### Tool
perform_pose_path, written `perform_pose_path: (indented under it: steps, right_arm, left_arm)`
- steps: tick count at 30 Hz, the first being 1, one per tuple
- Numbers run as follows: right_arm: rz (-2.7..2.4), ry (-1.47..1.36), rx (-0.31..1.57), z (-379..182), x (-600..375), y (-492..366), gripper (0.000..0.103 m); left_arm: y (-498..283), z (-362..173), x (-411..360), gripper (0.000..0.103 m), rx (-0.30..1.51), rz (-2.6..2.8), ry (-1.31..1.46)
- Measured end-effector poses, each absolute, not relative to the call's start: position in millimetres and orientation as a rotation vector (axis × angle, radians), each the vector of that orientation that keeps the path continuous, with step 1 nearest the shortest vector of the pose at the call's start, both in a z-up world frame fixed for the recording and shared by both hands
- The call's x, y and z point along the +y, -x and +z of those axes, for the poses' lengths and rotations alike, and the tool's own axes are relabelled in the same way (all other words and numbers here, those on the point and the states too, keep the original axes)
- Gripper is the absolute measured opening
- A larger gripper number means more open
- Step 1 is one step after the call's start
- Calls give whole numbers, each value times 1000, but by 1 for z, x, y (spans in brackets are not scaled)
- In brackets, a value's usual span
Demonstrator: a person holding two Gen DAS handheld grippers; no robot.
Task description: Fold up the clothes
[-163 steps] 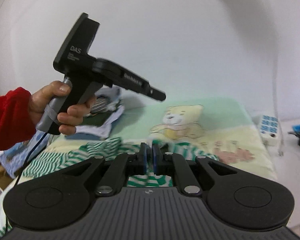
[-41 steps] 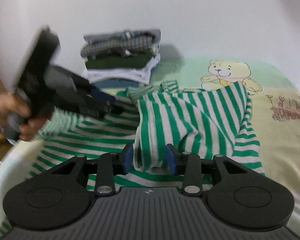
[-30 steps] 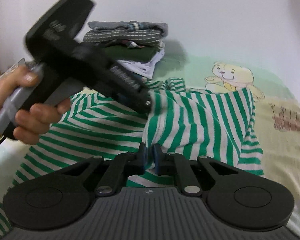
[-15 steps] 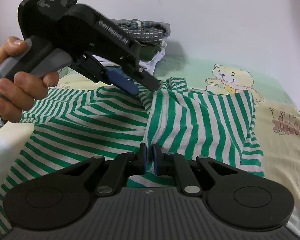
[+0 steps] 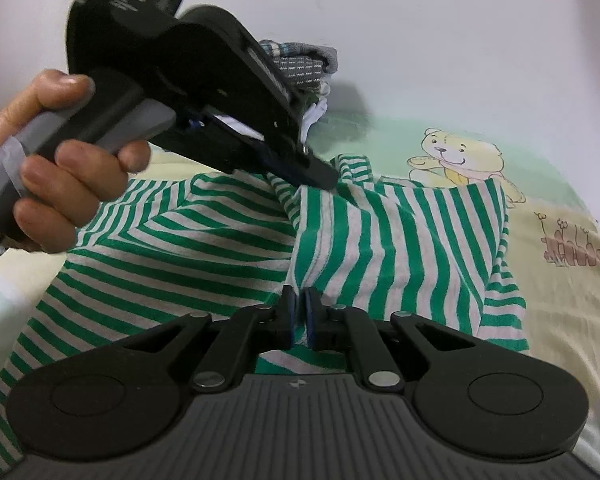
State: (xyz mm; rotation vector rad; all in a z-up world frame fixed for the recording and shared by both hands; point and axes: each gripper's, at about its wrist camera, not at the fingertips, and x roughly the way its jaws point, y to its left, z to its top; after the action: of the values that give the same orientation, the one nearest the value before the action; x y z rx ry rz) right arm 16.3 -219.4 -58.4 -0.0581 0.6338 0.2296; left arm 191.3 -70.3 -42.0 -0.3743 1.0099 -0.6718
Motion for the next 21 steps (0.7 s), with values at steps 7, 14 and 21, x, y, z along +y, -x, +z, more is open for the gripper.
perform_pose_path:
  steps: [7,14,21]
  right_arm:
    - [221,31,549,-38,-222,-15,2]
    - [240,47,579,-46,-215,-22,2]
    - [229,19,567,-37,-228,-17,2]
  left_arm:
    - [-187,-8,-72,0,814,-592,265]
    - [-191,-15,-59,0,895,-564,244]
    - [-160,-21,-46,0,967,-667,297]
